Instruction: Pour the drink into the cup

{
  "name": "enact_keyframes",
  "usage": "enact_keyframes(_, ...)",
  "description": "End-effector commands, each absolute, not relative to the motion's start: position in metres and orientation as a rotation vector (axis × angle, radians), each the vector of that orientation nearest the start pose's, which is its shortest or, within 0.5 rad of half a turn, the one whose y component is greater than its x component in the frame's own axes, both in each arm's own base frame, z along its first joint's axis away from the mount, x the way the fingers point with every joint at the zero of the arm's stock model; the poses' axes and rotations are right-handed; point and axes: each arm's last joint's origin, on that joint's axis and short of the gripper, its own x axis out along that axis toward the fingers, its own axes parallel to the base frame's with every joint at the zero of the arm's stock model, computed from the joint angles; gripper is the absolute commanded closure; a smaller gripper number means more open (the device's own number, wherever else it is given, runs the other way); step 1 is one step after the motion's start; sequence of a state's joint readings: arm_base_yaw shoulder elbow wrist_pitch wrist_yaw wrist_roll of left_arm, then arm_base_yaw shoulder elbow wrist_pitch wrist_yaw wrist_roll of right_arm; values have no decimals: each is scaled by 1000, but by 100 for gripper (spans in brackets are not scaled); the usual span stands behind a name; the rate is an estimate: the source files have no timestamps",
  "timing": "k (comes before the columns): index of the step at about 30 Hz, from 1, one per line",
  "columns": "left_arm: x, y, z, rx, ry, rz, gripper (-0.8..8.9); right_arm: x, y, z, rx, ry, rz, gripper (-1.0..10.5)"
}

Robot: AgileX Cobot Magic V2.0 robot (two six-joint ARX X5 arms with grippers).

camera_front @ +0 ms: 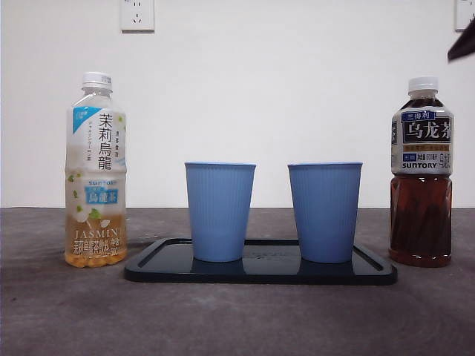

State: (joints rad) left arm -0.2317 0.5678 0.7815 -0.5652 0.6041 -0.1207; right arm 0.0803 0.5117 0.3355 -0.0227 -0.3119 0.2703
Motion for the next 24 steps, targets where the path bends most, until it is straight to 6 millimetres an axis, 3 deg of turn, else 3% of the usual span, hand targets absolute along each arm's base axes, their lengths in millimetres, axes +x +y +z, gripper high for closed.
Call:
enact_keyframes(1, 107, -42, 329, -135, 379, -806, 284, 146, 21, 218, 303, 225, 361, 447)
enact_keyframes(13, 122, -46, 325, -132, 409, -805, 284, 195, 27, 187, 278, 169, 386, 447)
enact_keyframes(24, 124, -47, 326, -130, 396, -808, 284, 223, 29, 169, 260, 74, 380, 457)
